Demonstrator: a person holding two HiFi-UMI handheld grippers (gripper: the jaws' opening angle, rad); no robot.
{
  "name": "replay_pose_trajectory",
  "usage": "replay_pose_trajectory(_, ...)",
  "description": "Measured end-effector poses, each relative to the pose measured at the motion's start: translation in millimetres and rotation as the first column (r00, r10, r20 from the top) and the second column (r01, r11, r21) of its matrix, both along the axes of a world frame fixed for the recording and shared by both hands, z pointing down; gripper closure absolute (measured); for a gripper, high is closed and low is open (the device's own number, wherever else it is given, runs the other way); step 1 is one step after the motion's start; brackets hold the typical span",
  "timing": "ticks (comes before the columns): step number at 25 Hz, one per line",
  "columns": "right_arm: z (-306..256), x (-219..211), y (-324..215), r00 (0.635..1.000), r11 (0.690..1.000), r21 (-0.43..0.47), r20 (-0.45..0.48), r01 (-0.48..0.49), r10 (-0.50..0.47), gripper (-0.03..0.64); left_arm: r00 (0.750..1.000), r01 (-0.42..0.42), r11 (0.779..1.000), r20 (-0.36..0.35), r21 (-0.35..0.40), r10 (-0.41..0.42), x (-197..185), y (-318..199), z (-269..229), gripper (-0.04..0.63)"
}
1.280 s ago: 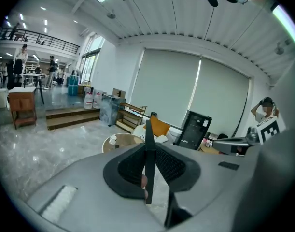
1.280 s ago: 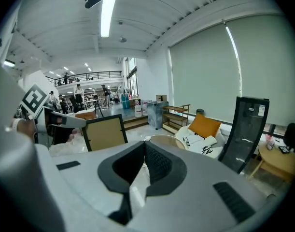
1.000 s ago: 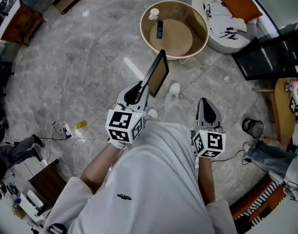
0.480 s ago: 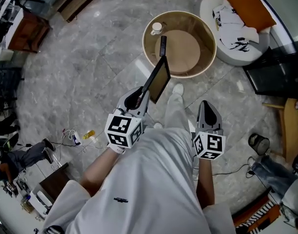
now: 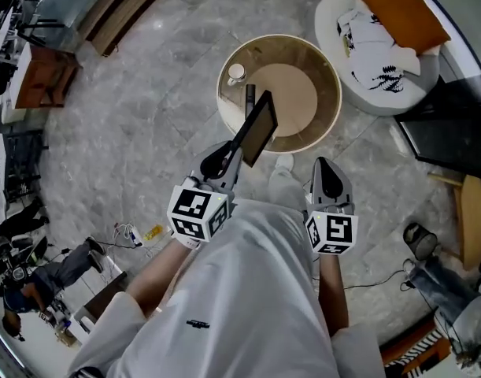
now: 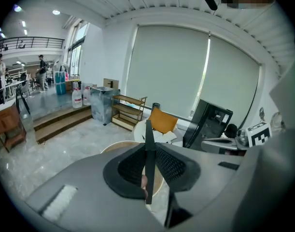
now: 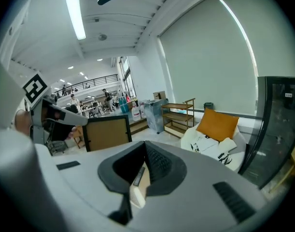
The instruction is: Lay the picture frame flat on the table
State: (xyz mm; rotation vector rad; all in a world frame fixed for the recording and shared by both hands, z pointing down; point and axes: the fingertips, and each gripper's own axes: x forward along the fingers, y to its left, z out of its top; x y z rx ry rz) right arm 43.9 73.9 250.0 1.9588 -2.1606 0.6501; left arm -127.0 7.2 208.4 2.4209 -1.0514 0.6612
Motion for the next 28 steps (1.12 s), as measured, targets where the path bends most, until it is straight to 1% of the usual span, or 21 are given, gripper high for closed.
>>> replay_pose_trajectory(6,-1.7,31.6,-31.4,0.999,0.999,-0.001,-0.007,-0.038,0.038,0.612,1.0,-0.025,1.0,-0.005,-0.004,0.025,26.7,-30.4,2.6,0.532)
replay_pose_trajectory(9,-1.6,37.2,-40.1,0.998,0.998,-0.01,-0.016,-0.061,0.061,0.612,0.999,-0.042,0.999,-0.011,-0.014,0.042,32.7,-42.8,4.0,0.532)
replay_pose_trajectory(15,4.5,48.5,-44.9,0.992,0.991,-0.043,-0.037,-0.124,0.122,0.612,0.995,-0.102,0.994,-0.023,-0.042,0.101,47.3,-58.8,8.1,0.532)
replay_pose_trajectory(18,7.0,54.3,-51.3,0.989,0.988,-0.051,-0.045,-0.143,0.14,0.612,0.993,-0.117,0.992,-0.031,-0.055,0.116,54.3,-69.4,12.9,0.532)
replay_pose_trajectory(22,22.2,60.7,-62.9,0.986,0.985,-0.054,-0.059,-0.161,0.158,0.612,0.992,-0.12,0.99,-0.036,-0.073,0.117,61.4,-78.9,31.3,0.532)
replay_pose_trajectory(24,31.3,61.8,-72.4,0.985,0.984,-0.064,-0.063,-0.164,0.16,0.612,0.993,-0.116,0.989,-0.038,-0.093,0.113,65.0,-85.1,42.7,0.532)
replay_pose_trajectory(28,54.5,61.8,-81.0,0.984,0.98,-0.103,-0.055,-0.173,0.168,0.612,0.995,-0.101,0.981,-0.042,-0.164,0.095,72.0,-92.9,72.2,0.532)
